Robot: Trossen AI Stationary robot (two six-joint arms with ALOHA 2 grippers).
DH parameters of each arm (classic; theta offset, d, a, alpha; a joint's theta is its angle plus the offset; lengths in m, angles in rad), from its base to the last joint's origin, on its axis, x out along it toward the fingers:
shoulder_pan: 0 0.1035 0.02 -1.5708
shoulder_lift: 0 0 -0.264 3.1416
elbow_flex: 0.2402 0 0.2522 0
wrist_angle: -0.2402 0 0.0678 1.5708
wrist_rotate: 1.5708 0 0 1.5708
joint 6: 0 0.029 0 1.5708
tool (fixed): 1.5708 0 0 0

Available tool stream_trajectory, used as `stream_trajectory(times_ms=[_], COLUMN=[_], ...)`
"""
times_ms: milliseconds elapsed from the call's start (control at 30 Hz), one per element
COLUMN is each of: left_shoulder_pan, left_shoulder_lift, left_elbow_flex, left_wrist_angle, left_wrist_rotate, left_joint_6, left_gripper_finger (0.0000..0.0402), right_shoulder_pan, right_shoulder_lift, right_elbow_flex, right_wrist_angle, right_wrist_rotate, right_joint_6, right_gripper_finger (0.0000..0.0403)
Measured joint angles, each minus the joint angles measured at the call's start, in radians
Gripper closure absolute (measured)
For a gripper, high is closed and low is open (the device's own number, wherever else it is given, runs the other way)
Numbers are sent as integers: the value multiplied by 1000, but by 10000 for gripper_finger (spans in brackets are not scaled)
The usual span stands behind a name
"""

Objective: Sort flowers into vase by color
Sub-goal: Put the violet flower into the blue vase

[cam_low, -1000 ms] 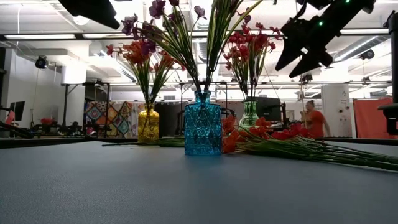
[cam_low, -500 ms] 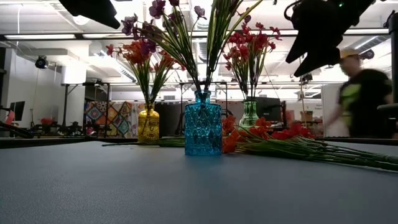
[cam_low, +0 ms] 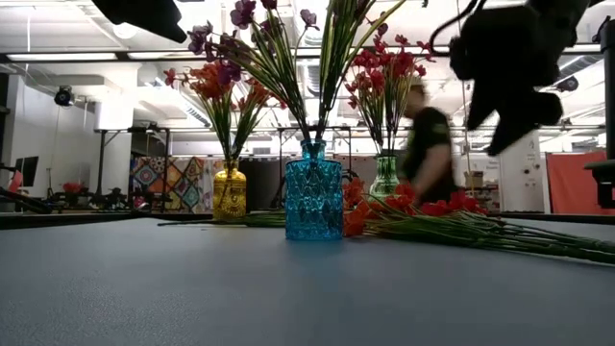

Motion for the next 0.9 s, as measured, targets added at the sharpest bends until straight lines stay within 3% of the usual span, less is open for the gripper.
stream_trajectory(times_ms=[200,433,700,900], left_shoulder_pan=[0,0,-4,-6], left_shoulder_lift=[0,0,0,0], left_elbow_flex=[0,0,-57,-157], left_wrist_angle=[0,-9,-23,-6], left_wrist_rotate=[0,8,201,220], left_joint_6=[0,-25,-159,-290], left_gripper_finger=[171,171,171,171], right_shoulder_pan=[11,19,55,61], right_shoulder_lift=[93,129,104,102], right_elbow_flex=[0,16,16,16], right_wrist_angle=[-27,-181,-240,-232], right_wrist_rotate=[-38,-98,-94,-36], right_joint_6=[87,108,101,71], right_gripper_finger=[74,74,74,74])
